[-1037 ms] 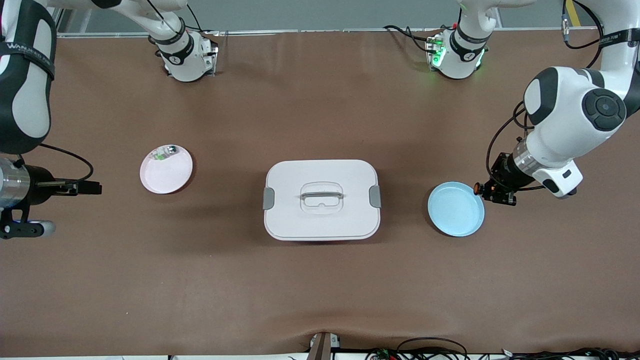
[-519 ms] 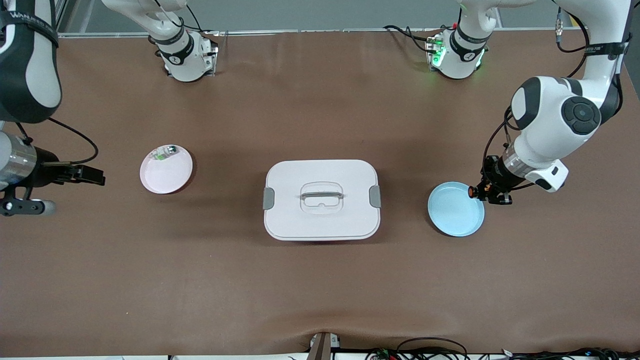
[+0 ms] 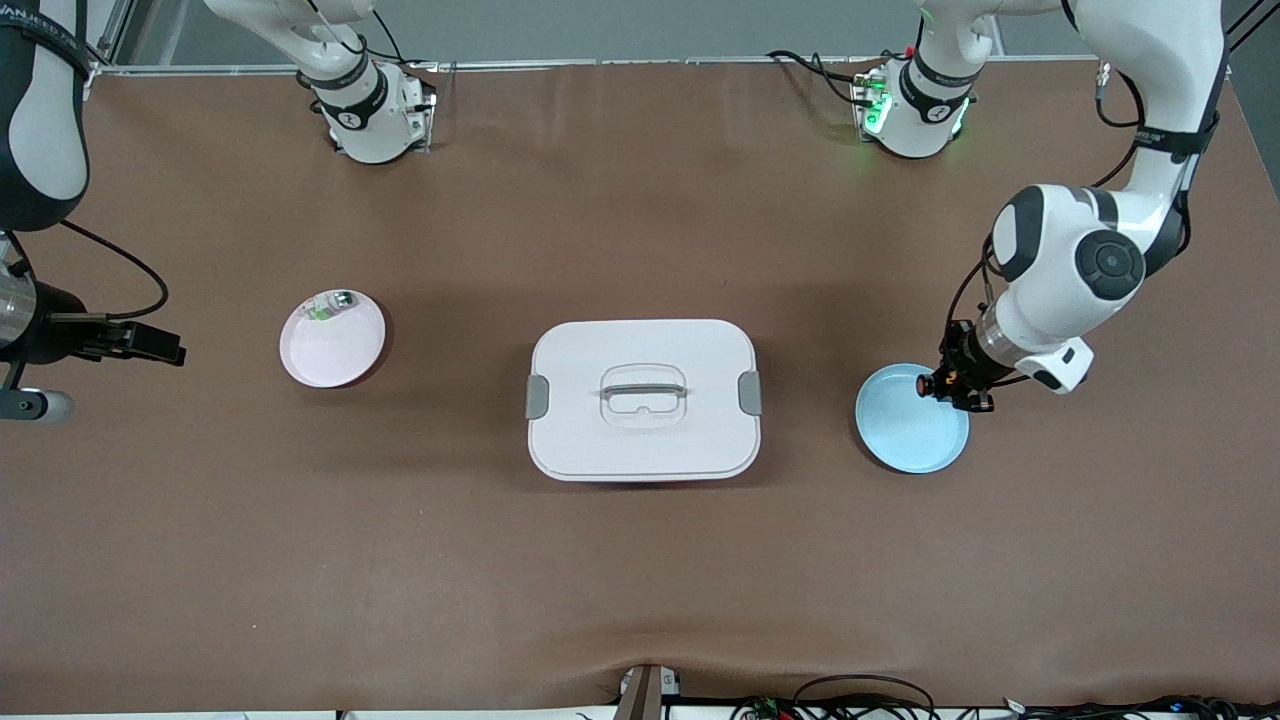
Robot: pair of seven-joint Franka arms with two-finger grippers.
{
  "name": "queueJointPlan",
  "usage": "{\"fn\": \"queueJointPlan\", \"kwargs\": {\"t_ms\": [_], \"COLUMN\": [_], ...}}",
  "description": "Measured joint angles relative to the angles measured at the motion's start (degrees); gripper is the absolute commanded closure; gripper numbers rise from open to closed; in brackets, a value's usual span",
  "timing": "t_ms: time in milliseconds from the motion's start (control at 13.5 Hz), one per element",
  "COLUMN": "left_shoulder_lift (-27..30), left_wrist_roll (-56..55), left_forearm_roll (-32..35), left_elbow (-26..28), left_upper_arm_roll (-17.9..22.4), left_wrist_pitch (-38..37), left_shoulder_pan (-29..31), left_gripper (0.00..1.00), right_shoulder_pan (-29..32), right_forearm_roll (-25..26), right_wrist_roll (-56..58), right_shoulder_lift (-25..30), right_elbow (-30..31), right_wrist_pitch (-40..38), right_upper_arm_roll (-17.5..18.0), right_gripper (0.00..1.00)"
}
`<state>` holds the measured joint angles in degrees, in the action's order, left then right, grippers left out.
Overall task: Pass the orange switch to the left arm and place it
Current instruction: 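Lower the switch onto the blue plate and open the left gripper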
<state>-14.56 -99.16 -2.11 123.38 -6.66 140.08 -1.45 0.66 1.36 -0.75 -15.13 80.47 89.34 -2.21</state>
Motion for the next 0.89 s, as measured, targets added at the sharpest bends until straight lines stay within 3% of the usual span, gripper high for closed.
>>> {"fn": "queueJointPlan", "kwargs": {"t_ms": [370,889], "left_shoulder_lift": [-4.87,-11.67], "left_wrist_roll": [0.83,1.11], "left_forearm_roll": [0.03,1.02], "left_elbow": [-1.02,-8.15], "left_upper_arm_roll": [-0.07,-0.11], "left_wrist_pitch": [0.63,1.02], "left_shoulder_pan": [-0.05,-0.07], "left_gripper": [1.0,1.0], "right_shoulder_pan": [0.61,1.6], "right_forearm_roll": [-0.01,-0.92], "right_wrist_roll": [0.0,-0.08], "right_shoulder_lift": [0.56,1.05], "right_elbow": [-0.43,-2.1], "right_wrist_pitch": [1.77,2.26], "right_upper_arm_roll": [-0.04,0.1], "right_gripper": [0.0,0.0]}}
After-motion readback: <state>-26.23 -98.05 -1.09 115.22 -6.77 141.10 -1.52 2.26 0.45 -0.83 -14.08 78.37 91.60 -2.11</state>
